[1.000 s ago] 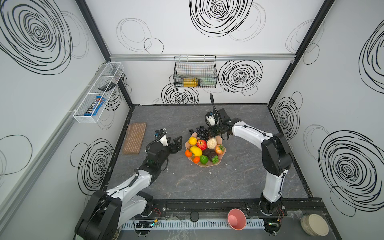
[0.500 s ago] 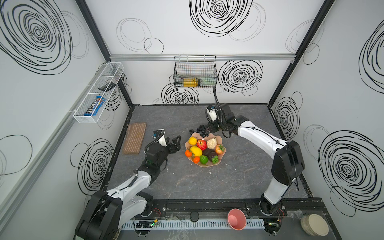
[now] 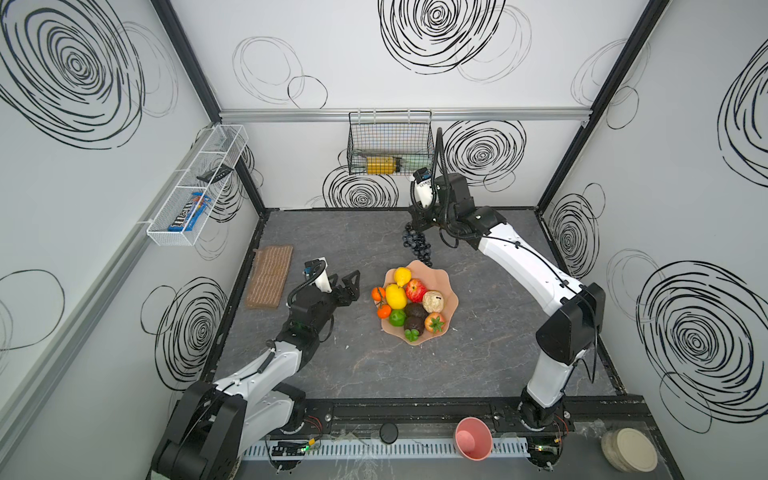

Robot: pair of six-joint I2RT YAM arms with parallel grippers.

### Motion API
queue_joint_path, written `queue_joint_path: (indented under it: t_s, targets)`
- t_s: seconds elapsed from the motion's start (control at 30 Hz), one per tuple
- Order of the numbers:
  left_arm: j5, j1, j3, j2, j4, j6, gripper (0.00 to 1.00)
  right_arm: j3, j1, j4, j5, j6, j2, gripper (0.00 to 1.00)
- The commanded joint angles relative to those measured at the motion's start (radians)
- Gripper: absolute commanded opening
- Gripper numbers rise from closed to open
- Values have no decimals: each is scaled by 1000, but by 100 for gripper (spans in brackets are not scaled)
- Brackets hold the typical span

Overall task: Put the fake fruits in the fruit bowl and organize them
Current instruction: 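Grasp the dark grapes by the stem with the right gripper and lift them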

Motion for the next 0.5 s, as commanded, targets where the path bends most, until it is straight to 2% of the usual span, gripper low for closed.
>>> queue_joint_path:
  t_s: [0.0,0.17,0.47]
  targets:
    - [17,11,-5,9,69,-11,89,17,3,-36,15,-21,22,0]
    - [32,12,4,27,74,-13,88,13,0,-26,15,-19,14,0]
    - [134,-6,54,126,89,-20,87,44,-2,-57,38,-26,-18,0]
